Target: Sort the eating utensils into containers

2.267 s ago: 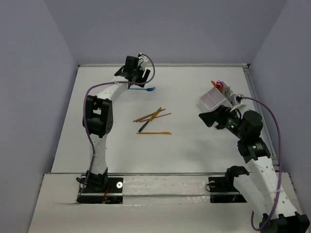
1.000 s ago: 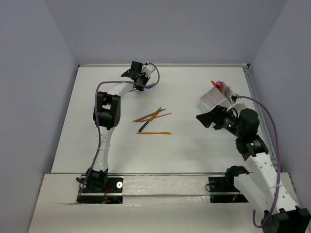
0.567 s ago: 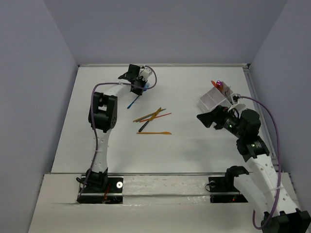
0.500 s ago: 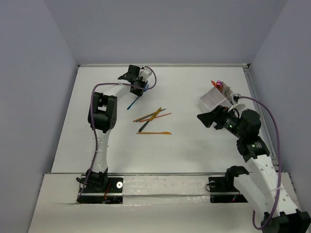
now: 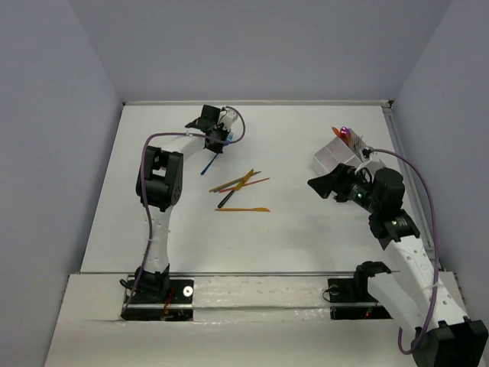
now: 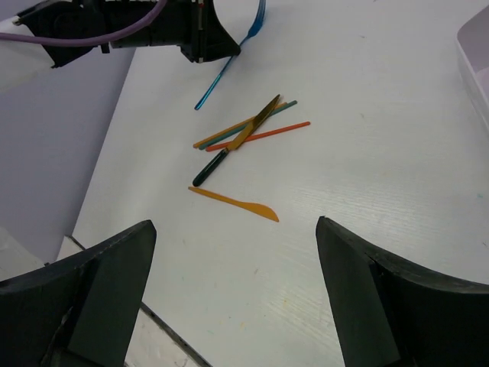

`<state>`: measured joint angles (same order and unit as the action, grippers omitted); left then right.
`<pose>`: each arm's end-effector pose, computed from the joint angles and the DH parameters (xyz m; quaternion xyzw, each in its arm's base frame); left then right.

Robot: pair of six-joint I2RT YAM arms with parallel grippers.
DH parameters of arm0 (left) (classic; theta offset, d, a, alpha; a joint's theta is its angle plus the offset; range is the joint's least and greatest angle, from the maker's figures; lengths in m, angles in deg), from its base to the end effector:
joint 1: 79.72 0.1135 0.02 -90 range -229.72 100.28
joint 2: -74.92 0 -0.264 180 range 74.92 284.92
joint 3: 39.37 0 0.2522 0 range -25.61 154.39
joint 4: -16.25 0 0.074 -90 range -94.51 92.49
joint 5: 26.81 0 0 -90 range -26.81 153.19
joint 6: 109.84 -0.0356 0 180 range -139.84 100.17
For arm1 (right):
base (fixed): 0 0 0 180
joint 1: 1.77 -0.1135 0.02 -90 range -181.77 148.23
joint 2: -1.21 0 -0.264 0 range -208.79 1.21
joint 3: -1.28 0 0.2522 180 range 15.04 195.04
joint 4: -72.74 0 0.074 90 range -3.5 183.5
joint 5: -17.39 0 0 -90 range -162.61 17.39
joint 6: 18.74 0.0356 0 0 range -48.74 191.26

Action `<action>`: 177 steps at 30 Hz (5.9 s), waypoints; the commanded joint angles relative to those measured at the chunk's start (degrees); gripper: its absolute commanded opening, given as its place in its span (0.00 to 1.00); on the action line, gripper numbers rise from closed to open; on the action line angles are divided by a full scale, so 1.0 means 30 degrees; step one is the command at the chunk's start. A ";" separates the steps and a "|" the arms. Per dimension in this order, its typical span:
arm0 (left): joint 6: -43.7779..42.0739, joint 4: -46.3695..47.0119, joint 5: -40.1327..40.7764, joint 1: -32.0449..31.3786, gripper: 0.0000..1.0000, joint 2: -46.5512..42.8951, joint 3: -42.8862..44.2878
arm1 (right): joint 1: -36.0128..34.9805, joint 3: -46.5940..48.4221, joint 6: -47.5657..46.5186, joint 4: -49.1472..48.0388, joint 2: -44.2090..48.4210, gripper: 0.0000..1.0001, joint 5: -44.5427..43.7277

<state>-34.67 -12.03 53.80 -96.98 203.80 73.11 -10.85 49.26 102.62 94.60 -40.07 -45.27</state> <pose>0.4808 -0.1555 0.1711 0.2845 0.8752 -0.0837 0.3823 0.1693 0.0436 0.2895 0.0082 0.7849 0.3802 0.4892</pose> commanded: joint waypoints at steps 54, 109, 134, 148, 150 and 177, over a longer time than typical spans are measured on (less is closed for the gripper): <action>0.9221 1.3131 -0.0328 -1.0478 0.00 -1.4952 -1.1665 | -0.3973 0.3712 0.4959 -0.8734 -0.8740 0.51 -0.3544; 0.9103 1.4159 0.3919 -1.2178 0.99 -2.7344 -2.4585 | 0.2967 0.9424 -1.0209 -0.7734 -1.1082 0.00 -2.3612; 0.9455 1.3338 0.5795 -1.2178 0.99 -2.7257 -2.4585 | 0.2969 0.9160 -0.7903 -0.5690 -1.3400 0.27 -2.1358; 0.9660 1.3162 0.7083 -1.2178 0.99 -2.5531 -2.4176 | 0.2969 1.1883 -0.6615 -0.1443 -1.2931 0.91 -1.8170; 0.9747 1.3016 0.7782 -1.2178 0.99 -2.4975 -2.4000 | 0.2969 1.2264 -0.6146 -0.0828 -1.2551 0.94 -1.7290; 1.2560 0.5576 0.8111 -0.8457 0.40 -1.6301 -1.8463 | -0.2246 0.0315 -0.0198 -0.3103 -0.1682 0.83 -0.6711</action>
<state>1.73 7.68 79.53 -122.37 154.75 15.06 -17.06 51.51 100.63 90.82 -47.65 -70.61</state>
